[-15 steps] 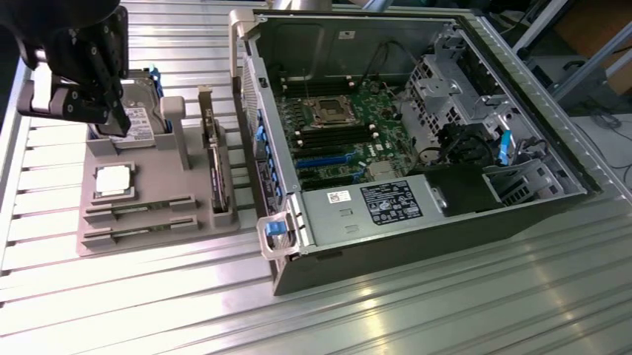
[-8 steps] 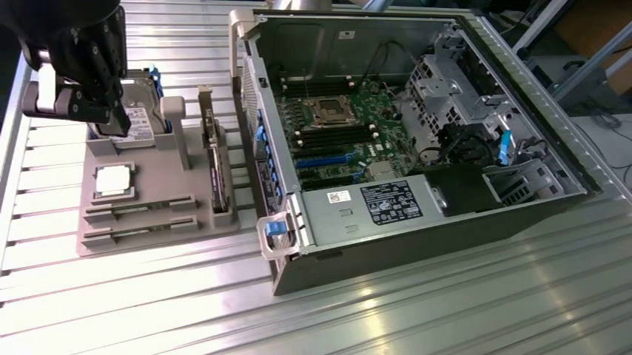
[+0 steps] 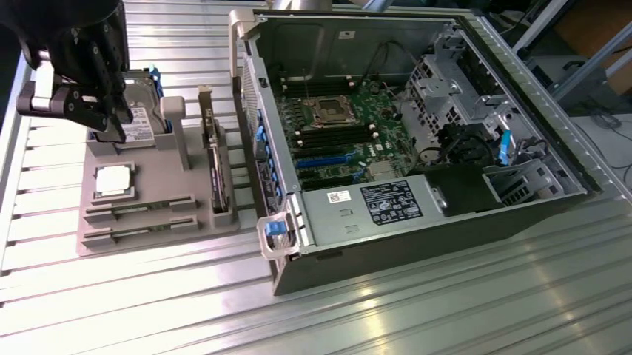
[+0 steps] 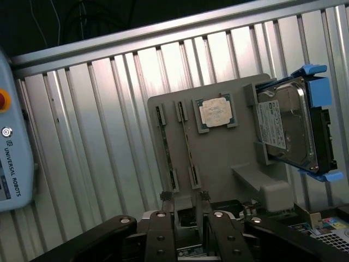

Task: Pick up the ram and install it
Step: 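Pick up the ram and move it above insertion slot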

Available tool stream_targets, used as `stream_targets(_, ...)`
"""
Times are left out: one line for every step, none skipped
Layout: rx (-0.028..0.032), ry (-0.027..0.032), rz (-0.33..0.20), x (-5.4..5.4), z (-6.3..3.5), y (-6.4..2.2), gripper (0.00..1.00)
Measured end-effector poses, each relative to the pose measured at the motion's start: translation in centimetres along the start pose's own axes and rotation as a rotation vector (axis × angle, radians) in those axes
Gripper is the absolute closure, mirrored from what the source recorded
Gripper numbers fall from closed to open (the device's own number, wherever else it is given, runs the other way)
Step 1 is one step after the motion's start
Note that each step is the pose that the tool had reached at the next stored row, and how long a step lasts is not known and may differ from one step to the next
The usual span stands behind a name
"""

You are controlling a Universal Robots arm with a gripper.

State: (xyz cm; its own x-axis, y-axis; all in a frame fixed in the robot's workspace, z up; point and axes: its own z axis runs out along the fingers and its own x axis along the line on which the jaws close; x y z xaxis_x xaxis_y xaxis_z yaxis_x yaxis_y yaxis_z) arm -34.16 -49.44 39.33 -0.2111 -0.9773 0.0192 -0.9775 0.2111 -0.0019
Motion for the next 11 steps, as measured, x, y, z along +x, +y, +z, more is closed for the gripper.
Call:
stream_targets(0.0000,0.0000,0.000,0.00,0.00,0.00,0.70)
stream_targets(0.0000,0.0000,0.000,0.00,0.00,0.00,0.70)
stream_targets(0.0000,0.0000,0.000,0.00,0.00,0.00,0.70)
stream_targets(-0.0001,0.0001,0.000,0.00,0.00,0.00,0.70)
stream_targets(0.0000,0.0000,0.000,0.00,0.04,0.00,0.70)
stream_targets(0.0001,0.0000,0.000,0.00,0.11,0.00,0.70)
stream_targets(0.0000,0.0000,0.000,0.00,0.19,0.00,0.70)
stream_targets(0.0000,0.0000,0.000,-0.01,0.27,0.00,0.70)
stream_targets(0.0000,0.0001,0.000,-0.01,0.36,0.00,0.70)
stream_targets(0.0000,0.0000,0.000,-0.01,0.45,0.00,0.70)
stream_targets(0.0000,0.0000,0.000,-0.01,0.52,0.00,0.70)
